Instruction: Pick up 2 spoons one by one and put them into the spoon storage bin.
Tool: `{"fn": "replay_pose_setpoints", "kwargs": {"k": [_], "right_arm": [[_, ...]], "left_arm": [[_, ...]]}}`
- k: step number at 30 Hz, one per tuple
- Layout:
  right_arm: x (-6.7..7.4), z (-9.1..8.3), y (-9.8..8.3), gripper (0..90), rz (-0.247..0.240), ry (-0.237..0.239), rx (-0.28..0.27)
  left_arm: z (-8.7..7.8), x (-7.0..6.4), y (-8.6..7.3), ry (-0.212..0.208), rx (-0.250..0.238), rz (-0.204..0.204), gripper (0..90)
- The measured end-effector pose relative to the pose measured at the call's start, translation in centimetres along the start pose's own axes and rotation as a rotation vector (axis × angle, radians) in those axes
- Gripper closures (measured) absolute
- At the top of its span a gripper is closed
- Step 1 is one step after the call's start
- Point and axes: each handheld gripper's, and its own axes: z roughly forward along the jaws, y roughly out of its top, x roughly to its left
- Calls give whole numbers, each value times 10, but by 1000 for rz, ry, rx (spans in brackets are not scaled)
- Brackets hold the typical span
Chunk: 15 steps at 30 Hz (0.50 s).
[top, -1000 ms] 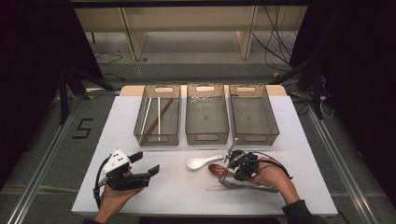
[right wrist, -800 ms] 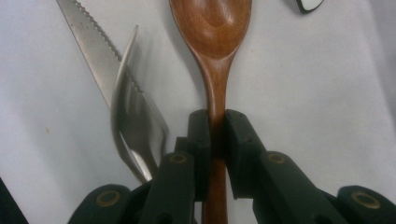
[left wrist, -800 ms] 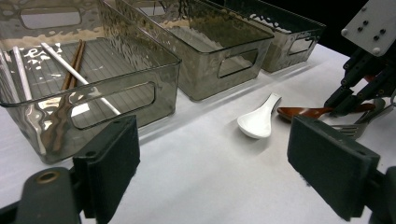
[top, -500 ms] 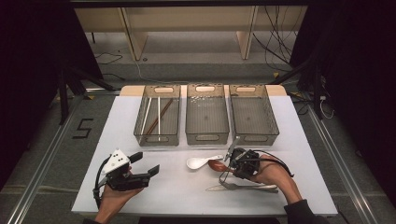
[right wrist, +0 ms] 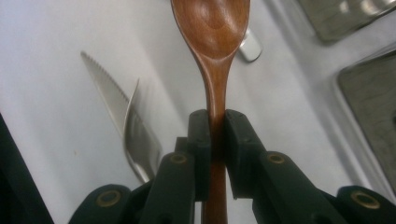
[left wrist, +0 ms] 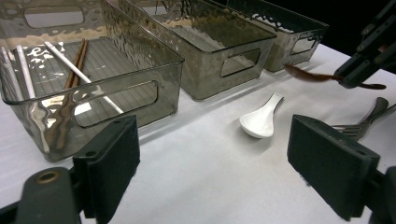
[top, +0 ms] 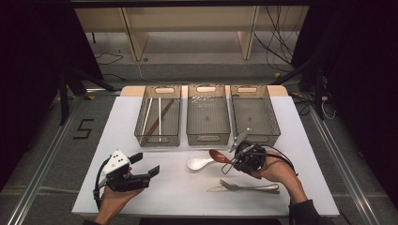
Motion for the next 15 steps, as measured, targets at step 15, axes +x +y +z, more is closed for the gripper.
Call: {"fn": "replay_pose_setpoints", "kwargs": {"k": [15], "right_arm": [[-25, -24, 43, 818, 104, -23, -168]], "left_arm": [[0, 0, 0, -2, 0, -1, 166]]}}
